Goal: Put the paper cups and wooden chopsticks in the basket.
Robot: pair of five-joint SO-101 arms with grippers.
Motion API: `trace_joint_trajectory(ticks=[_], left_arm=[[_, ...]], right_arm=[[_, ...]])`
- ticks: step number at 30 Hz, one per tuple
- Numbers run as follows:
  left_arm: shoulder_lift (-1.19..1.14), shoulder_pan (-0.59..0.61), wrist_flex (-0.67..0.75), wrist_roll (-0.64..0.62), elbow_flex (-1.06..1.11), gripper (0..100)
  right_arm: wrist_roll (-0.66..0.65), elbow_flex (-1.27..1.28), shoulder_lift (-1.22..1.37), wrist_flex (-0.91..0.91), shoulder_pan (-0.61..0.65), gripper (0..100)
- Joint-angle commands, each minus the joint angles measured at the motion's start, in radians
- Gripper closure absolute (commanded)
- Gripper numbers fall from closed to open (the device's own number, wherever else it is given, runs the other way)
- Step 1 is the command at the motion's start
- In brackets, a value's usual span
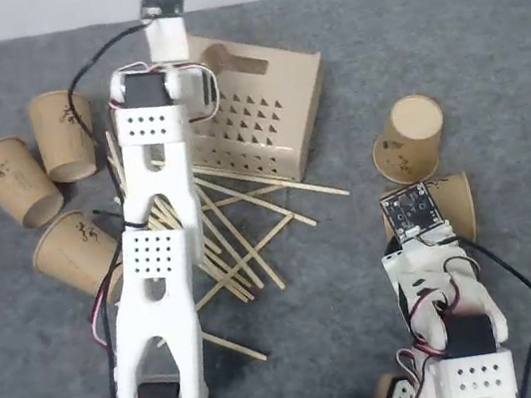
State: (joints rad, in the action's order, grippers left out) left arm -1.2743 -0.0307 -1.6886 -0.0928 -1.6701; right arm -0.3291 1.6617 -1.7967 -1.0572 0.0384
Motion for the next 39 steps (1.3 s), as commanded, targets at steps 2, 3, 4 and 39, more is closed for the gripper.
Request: trace_joint_trajectory(ticks=[2, 3, 4, 39], left_arm=[[0.087, -0.060, -0.063, -0.005, -0.007, 85], [0.107, -0.052, -0.063, -0.003, -0.007, 84], [0.127, -0.040, -0.063, -0.003, -0.007, 84], [-0.192, 0.081, 0.568, -0.054, -0.002, 71]], right_arm=[[-0.012, 0.020, -0.008, -0.005, 0.001, 98.9], [-0.012, 0.020, -0.008, -0.007, 0.001, 98.9], [-0.012, 0.020, -0.010, -0.015, 0.001, 98.9], [-0.012, 0.020, -0.016, -0.036, 0.004, 98.9]])
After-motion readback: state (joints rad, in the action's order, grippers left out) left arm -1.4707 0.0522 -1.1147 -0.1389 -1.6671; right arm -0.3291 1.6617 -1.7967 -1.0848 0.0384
